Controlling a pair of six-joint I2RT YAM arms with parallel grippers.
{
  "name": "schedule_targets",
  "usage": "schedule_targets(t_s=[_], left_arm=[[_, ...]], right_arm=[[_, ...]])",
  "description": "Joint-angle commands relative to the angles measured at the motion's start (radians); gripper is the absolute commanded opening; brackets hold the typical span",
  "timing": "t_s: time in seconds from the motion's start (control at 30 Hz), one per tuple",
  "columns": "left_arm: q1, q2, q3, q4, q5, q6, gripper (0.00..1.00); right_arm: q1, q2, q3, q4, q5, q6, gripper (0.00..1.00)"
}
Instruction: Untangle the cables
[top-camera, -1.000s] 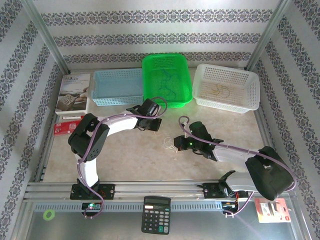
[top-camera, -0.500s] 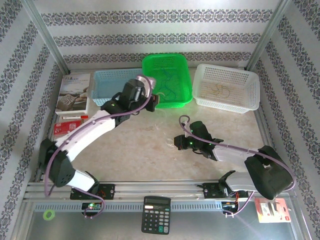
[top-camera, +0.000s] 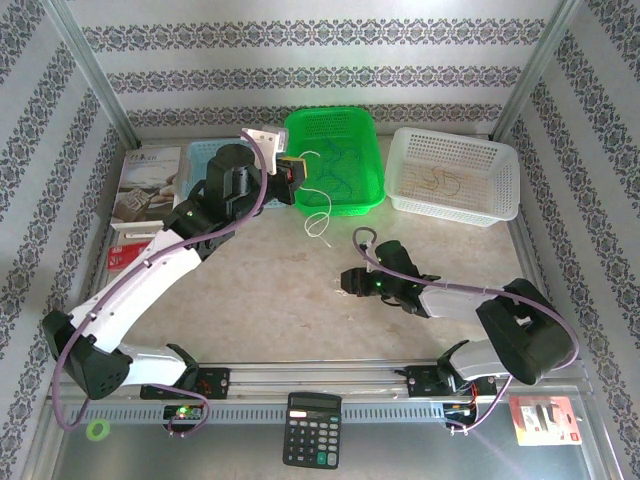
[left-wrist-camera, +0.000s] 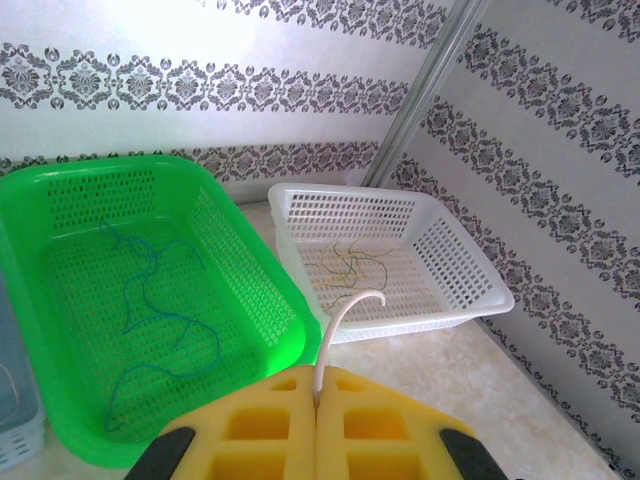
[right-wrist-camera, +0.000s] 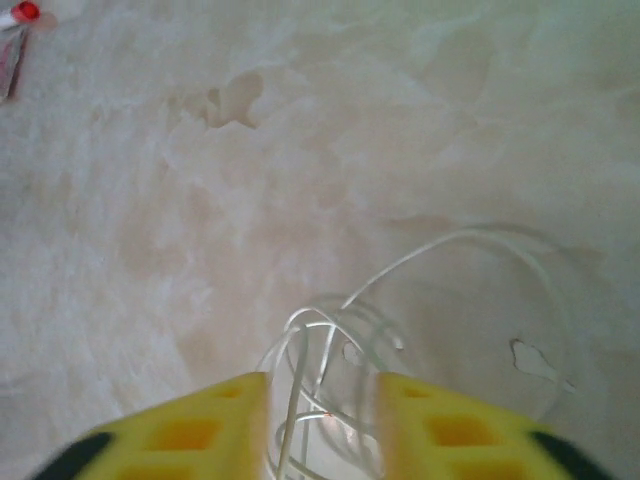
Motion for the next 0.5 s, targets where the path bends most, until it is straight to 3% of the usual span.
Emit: schedule_targets(t_s=[0.0, 0.23, 0.47], left_arm=[[0.011, -0.026, -0.004, 0.035, 0.014, -0.014, 0.00], [0.011, -0.025, -0.089, 0.076, 0.010, -0.004, 0.00], [0.011, -0.019, -0.115, 0.101, 0.034, 0.004, 0.00]], right_arm=[[-0.003, -0.074, 0.032, -0.018, -0.004, -0.004, 0.42], [-0.020, -0.240, 0.059, -0.150, 0.003, -0.045, 0.49], [-0.031, -0.305, 0.063, -0.196, -0.007, -0.153, 0.56]])
